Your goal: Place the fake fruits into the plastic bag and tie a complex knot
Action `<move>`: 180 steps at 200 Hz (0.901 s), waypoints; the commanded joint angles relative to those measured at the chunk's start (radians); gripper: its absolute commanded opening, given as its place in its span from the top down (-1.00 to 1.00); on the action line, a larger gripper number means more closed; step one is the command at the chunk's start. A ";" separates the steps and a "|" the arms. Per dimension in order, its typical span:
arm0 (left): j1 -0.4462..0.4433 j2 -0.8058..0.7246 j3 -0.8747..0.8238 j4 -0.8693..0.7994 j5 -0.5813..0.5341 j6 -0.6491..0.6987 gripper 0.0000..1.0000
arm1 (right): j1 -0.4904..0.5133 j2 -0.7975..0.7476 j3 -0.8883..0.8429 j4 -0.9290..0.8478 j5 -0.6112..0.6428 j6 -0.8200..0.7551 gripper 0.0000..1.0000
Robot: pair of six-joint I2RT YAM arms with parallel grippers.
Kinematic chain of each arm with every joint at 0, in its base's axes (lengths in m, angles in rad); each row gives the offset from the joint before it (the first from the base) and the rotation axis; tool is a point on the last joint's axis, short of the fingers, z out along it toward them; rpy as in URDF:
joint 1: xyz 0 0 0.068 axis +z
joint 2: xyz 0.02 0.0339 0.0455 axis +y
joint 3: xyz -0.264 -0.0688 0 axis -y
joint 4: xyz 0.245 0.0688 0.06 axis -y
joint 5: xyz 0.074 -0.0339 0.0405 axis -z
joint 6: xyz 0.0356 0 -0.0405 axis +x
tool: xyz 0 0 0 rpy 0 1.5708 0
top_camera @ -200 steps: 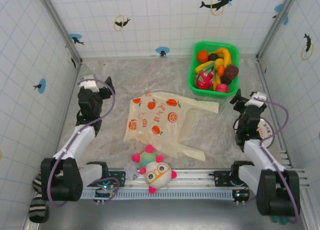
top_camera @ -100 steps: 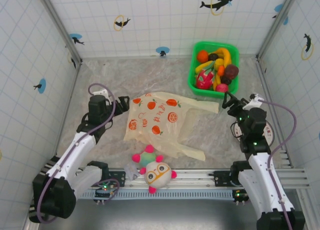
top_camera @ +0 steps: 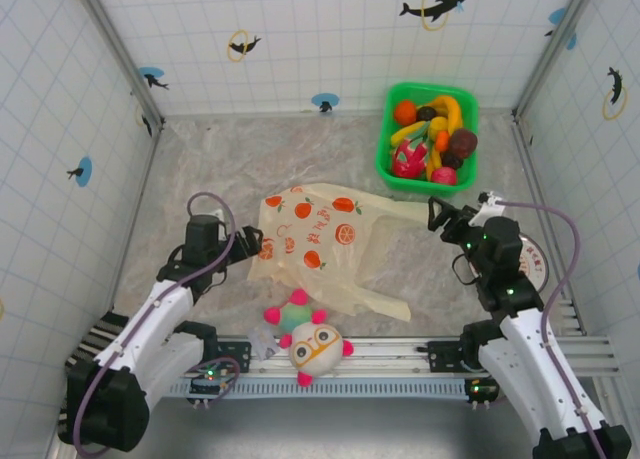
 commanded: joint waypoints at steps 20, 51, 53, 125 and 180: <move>-0.011 0.074 -0.053 0.135 0.144 -0.032 -0.95 | 0.042 0.021 0.031 0.002 0.045 -0.040 -1.00; -0.034 0.155 -0.050 0.194 0.158 -0.032 -0.88 | 0.056 0.033 0.031 0.003 0.059 -0.055 -1.00; -0.034 0.159 -0.050 0.198 0.159 -0.034 -0.87 | 0.057 0.035 0.031 0.004 0.058 -0.056 -1.00; -0.052 0.234 -0.035 0.227 0.101 -0.002 -0.01 | 0.081 0.063 0.040 0.007 0.079 -0.072 -1.00; -0.051 0.222 0.088 0.094 0.049 0.101 0.79 | 0.106 0.066 0.052 -0.007 0.093 -0.121 -1.00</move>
